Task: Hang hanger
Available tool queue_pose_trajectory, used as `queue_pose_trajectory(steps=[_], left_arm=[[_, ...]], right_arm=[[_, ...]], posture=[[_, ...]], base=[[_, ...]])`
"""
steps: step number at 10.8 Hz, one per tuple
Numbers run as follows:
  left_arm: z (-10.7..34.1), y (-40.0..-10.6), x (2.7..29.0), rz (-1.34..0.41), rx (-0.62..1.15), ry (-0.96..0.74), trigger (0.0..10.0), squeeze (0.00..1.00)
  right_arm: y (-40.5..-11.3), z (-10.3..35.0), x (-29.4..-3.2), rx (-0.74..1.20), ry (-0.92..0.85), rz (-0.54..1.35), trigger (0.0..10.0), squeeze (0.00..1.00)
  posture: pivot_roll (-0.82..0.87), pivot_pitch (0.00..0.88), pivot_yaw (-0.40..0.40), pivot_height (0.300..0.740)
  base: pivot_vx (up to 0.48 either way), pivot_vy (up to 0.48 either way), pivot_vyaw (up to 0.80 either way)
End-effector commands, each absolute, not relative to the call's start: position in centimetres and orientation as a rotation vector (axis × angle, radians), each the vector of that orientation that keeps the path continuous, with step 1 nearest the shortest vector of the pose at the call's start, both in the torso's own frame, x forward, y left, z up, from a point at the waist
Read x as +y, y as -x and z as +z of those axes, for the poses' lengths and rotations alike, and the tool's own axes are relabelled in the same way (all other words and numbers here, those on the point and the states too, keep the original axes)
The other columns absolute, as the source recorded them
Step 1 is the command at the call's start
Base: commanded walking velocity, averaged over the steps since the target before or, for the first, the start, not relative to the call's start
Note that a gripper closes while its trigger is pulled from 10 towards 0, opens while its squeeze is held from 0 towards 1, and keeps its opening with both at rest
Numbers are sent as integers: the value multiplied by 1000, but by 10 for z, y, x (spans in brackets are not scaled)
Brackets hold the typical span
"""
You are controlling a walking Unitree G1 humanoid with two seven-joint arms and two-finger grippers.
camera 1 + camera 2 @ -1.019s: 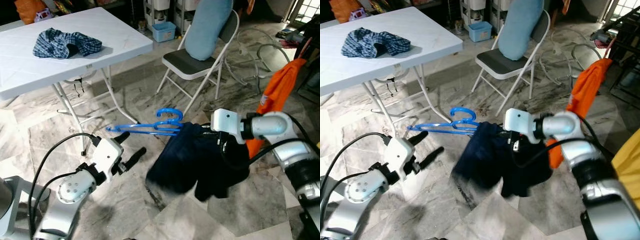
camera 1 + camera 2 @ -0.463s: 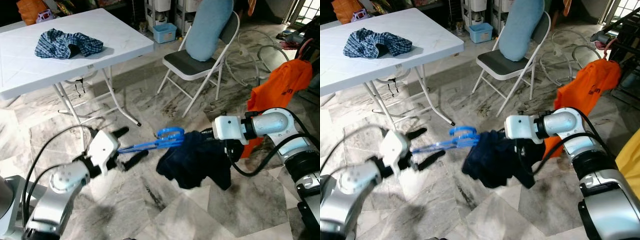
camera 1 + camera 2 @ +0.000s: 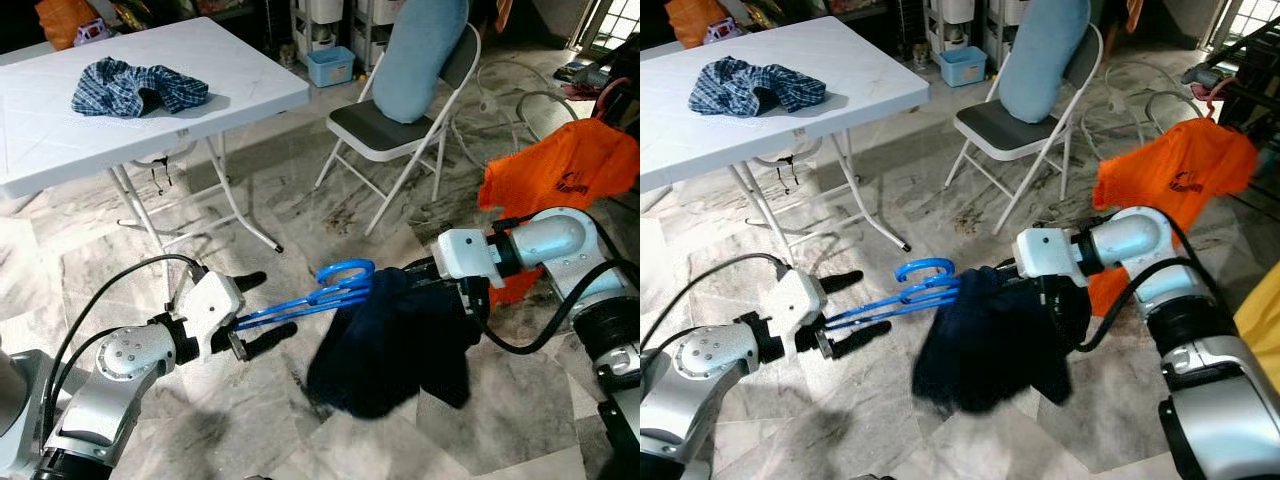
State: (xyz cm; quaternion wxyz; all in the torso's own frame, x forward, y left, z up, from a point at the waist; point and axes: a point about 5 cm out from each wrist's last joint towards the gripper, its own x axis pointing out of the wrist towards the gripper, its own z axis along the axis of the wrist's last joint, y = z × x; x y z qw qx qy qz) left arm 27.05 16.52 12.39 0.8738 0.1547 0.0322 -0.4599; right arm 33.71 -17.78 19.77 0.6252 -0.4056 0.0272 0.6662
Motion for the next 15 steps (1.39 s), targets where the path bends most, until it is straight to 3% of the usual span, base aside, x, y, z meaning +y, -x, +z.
queue_pose_trajectory(steps=[1,6,15], left_arm=[[122,-273,164,-990,83,-329,0,0],[143,-294,158,-1069,30,-341,0,0],[136,-286,141,-1213,80,-344,0,0]], right_arm=[[-338,219,-174,-33,946,1539,10000,0],[-340,216,-171,-30,942,1538,10000,0],[-342,212,-167,-47,939,1510,10000,0]], posture=[[-48,80,10,740],[-37,78,5,740],[-36,102,5,740]], base=[[0,0,0],[0,0,0],[0,0,0]])
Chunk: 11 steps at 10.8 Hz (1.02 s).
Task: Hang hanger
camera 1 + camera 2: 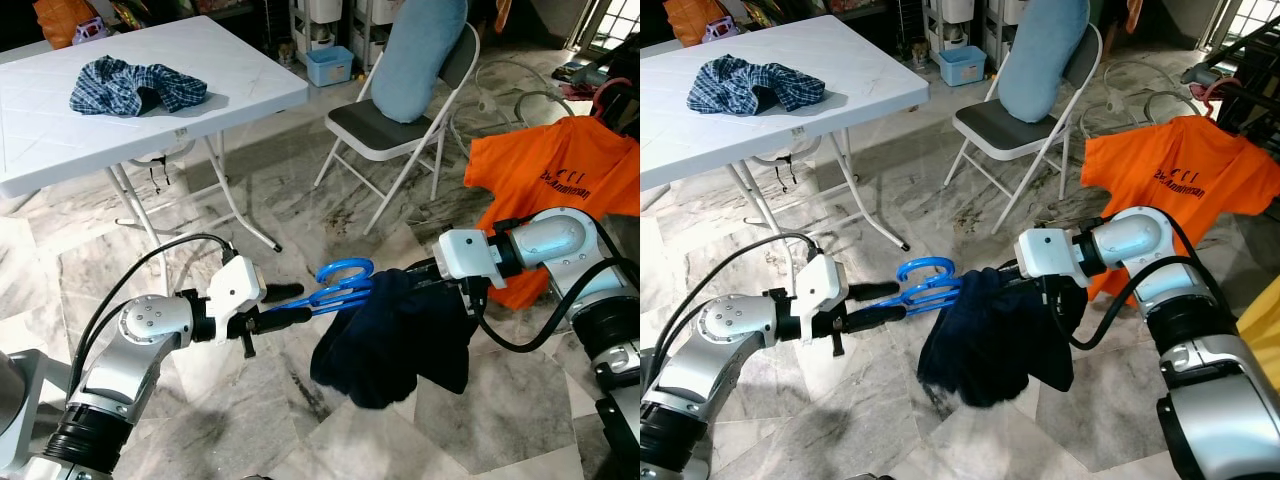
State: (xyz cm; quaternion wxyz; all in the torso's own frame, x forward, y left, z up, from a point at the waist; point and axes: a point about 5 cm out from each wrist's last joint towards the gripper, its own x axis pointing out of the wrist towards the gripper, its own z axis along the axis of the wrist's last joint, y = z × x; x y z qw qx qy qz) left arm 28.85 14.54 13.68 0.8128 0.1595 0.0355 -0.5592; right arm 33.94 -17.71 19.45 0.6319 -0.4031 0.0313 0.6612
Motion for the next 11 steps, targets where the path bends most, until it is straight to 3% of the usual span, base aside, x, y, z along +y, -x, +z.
queue_pose_trajectory(steps=[1,8,9,10,11], left_arm=[[134,-285,142,-1233,107,-348,0,0],[131,-286,143,-1248,150,-320,0,0],[132,-288,144,-1228,138,-325,0,0],[133,-291,144,-1198,115,-325,0,0],[134,-294,145,-1170,99,-324,0,0]], right_arm=[[-343,213,-166,-56,940,1501,10000,0],[-350,215,-160,-125,970,1407,10000,0],[-352,213,-160,-83,940,1413,10000,392],[-355,211,-159,-45,893,1410,10000,1000],[-357,209,-157,-34,875,1399,10000,1000]], posture=[[-37,103,5,740],[-37,92,4,740],[-37,90,4,740],[-38,89,3,740],[-38,85,2,740]], base=[[0,0,0],[0,0,0],[0,0,0],[0,0,0],[0,0,0]])
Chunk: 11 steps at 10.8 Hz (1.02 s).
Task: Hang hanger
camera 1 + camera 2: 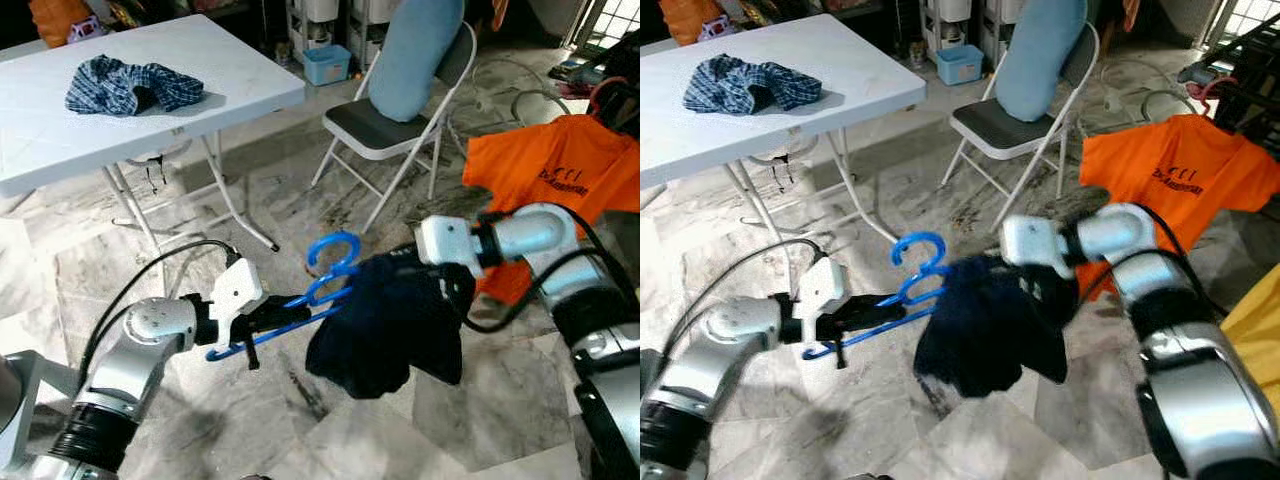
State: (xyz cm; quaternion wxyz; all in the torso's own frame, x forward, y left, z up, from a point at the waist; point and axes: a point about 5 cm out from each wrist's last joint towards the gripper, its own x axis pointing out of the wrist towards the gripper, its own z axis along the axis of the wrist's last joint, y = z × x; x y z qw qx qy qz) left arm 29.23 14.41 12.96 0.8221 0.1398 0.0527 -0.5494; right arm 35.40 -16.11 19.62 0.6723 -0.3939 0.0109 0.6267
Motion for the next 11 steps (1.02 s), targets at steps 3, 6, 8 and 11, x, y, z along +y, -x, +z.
queue_pose_trajectory(steps=[3,6,8,11], left_arm=[[125,-298,154,-1040,79,-289,0,0],[122,-299,157,-922,61,-257,0,0],[124,-305,162,-792,35,-219,0,0],[125,-308,167,-680,13,-178,0,0]], right_arm=[[-364,209,-149,-89,892,1295,10000,1000],[-368,214,-145,-117,839,1261,10000,1000],[-371,218,-143,-151,804,1217,10000,1000],[-377,218,-152,-173,718,1047,10000,1000]], posture=[[-29,84,-3,740],[-25,86,-8,740],[-26,89,-9,740],[-22,95,-15,740]], base=[[0,0,0],[0,0,0],[0,0,0],[0,0,0]])
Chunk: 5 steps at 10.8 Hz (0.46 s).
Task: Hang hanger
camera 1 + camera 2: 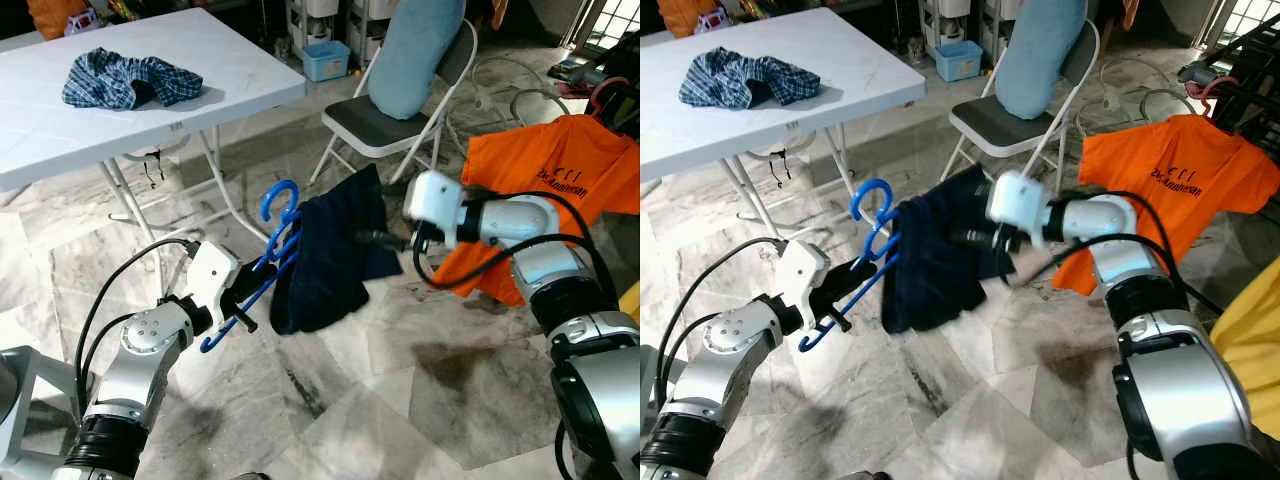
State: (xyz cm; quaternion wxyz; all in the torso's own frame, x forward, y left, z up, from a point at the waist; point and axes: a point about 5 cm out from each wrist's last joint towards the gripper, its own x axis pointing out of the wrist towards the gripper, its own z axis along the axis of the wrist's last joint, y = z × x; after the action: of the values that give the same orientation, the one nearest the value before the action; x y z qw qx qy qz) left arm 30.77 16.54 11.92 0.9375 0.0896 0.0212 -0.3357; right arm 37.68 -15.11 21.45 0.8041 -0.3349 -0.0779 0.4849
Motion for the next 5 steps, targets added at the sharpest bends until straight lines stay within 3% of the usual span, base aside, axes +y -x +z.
queue_pose_trajectory(steps=[1,3,4,5], left_arm=[[126,-311,167,-644,8,-171,0,0],[131,-316,162,-611,-22,-142,0,0],[144,-318,152,-604,-72,-134,0,0],[156,-320,144,-592,-106,-113,0,0]], right_arm=[[-382,213,-157,-164,603,914,10000,1000],[-386,204,-156,-143,455,798,10000,1000],[-387,190,-153,-109,332,695,10000,0],[-390,179,-150,-45,194,594,10000,0]], posture=[[-26,99,-11,740],[-27,101,-8,740],[-30,101,-6,740],[-29,101,-6,740]], base=[[0,0,0],[0,0,0],[0,0,0],[0,0,0]])
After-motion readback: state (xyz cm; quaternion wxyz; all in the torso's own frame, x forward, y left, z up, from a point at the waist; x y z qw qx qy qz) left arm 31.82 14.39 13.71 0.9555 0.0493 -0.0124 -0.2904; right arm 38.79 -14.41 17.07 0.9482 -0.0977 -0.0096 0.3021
